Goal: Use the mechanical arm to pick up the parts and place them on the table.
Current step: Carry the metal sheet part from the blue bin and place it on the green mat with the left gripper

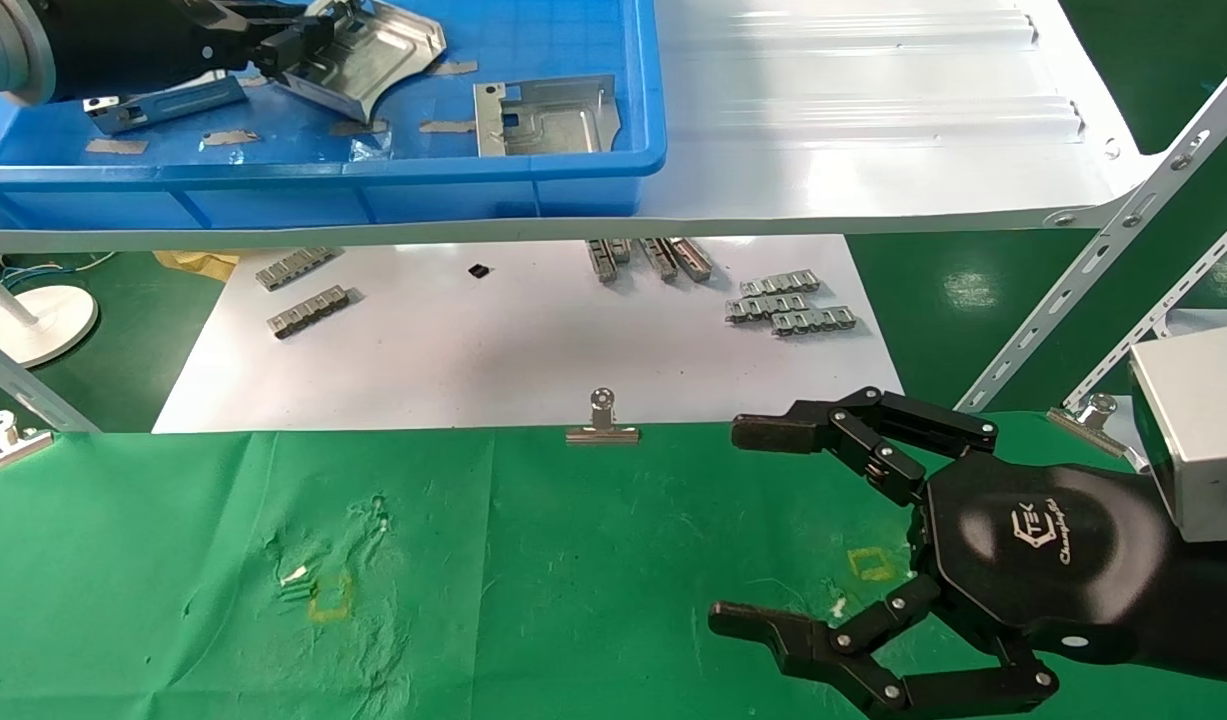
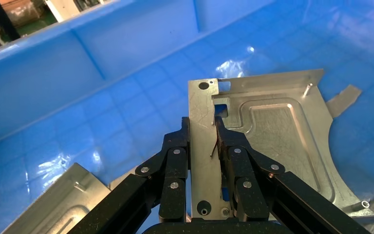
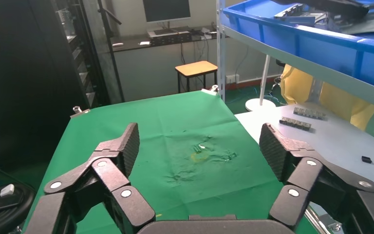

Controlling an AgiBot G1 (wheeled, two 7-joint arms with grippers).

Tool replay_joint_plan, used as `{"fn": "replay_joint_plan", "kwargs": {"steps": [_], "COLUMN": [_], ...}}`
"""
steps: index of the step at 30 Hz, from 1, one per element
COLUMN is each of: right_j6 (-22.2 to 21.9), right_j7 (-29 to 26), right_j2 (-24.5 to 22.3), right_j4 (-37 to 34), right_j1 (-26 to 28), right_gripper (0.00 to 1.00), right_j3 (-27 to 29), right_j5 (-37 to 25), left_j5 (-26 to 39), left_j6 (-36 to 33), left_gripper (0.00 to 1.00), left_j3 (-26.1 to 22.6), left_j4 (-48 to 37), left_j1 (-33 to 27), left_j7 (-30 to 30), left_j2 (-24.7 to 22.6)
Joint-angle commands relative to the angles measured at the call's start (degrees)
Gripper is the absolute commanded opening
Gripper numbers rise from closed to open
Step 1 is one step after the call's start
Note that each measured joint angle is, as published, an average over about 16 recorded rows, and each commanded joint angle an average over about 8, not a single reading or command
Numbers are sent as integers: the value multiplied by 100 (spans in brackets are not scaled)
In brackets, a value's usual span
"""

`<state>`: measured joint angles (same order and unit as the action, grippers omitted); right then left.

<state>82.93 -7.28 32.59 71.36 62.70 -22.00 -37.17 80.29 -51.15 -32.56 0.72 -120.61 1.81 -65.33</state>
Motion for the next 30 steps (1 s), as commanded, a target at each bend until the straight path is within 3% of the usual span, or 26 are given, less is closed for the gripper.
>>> {"fn": "replay_joint_plan", "kwargs": {"steps": [1, 7, 19, 25, 30], "right_j6": [0, 0, 0, 0, 0], "right_j7": [0, 0, 0, 0, 0], "right_j2": [0, 0, 0, 0, 0], "right_j4": [0, 0, 0, 0, 0], "right_j1": [0, 0, 0, 0, 0], "right_gripper": [100, 100, 100, 100, 100], "right_j3": [0, 0, 0, 0, -1], "right_j5": [0, 0, 0, 0, 0], "left_j5": [-42, -387, -1139, -1839, -2614], "left_j6": [13, -744, -3811, -4119, -4088], "left_gripper": [0, 0, 0, 0, 0], "left_j3": [30, 261, 658, 583, 145], "left_j4": [8, 205, 771, 1948, 3452], "left_j1": [-7, -67, 298, 1040, 2006], "left_j7": [4, -201, -1246, -1695, -2125], "left_j2": [20, 297, 1055, 1500, 2161]}}
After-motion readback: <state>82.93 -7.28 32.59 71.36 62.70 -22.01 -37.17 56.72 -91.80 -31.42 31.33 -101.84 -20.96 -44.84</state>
